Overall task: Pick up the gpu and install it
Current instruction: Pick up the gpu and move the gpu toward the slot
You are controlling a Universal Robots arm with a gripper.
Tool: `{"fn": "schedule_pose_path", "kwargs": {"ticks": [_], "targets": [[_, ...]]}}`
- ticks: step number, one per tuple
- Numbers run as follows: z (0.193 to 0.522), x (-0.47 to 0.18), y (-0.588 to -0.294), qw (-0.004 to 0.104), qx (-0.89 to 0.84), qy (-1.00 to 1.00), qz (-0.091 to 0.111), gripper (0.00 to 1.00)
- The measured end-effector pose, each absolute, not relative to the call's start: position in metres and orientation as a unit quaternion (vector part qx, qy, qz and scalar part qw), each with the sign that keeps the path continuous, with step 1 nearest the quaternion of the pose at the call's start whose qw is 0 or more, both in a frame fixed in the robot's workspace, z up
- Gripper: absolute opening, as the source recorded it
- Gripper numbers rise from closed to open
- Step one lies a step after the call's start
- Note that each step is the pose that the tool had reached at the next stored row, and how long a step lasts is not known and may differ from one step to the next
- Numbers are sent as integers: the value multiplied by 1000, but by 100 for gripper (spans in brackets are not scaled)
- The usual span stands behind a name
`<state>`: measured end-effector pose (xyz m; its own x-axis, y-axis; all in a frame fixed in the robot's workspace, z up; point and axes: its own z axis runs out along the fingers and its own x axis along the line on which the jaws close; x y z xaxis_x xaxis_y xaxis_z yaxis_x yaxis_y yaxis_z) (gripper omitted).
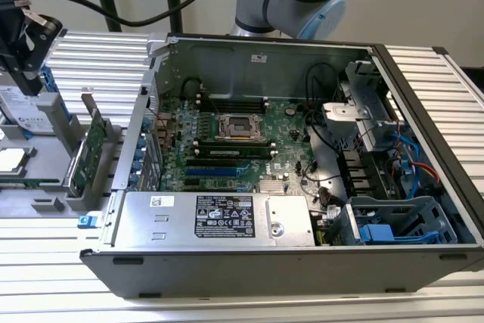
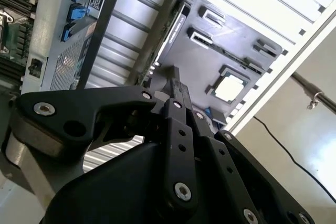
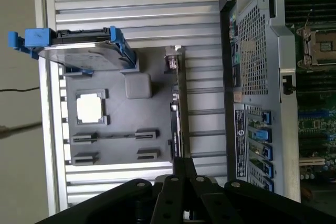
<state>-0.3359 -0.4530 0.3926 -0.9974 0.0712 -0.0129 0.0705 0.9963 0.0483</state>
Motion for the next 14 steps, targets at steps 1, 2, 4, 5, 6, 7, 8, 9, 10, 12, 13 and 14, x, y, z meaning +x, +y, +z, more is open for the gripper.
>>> {"fn": "schedule_pose_path", "kwargs": {"ticks": [1, 2, 4, 5, 6, 7, 8, 9, 10, 12, 13, 14], "targets": [[393, -336, -454, 7, 35, 999, 24, 0], [393, -336, -455, 7, 35, 999, 24, 0], [393, -336, -457, 7, 35, 999, 24, 0], [393, -336, -458, 7, 35, 999, 24, 0], [393, -336, -459, 7, 35, 999, 24, 0], [393, -336, -459, 7, 35, 999, 24, 0], [393, -336, -459, 7, 35, 999, 24, 0], [393, -337, -459, 7, 35, 999, 24, 0], [393, -337, -459, 7, 35, 999, 24, 0], [393, -337, -459, 7, 35, 999, 24, 0], [393, -337, -459, 7, 35, 999, 24, 0], [393, -337, -459, 7, 35, 999, 24, 0]]}}
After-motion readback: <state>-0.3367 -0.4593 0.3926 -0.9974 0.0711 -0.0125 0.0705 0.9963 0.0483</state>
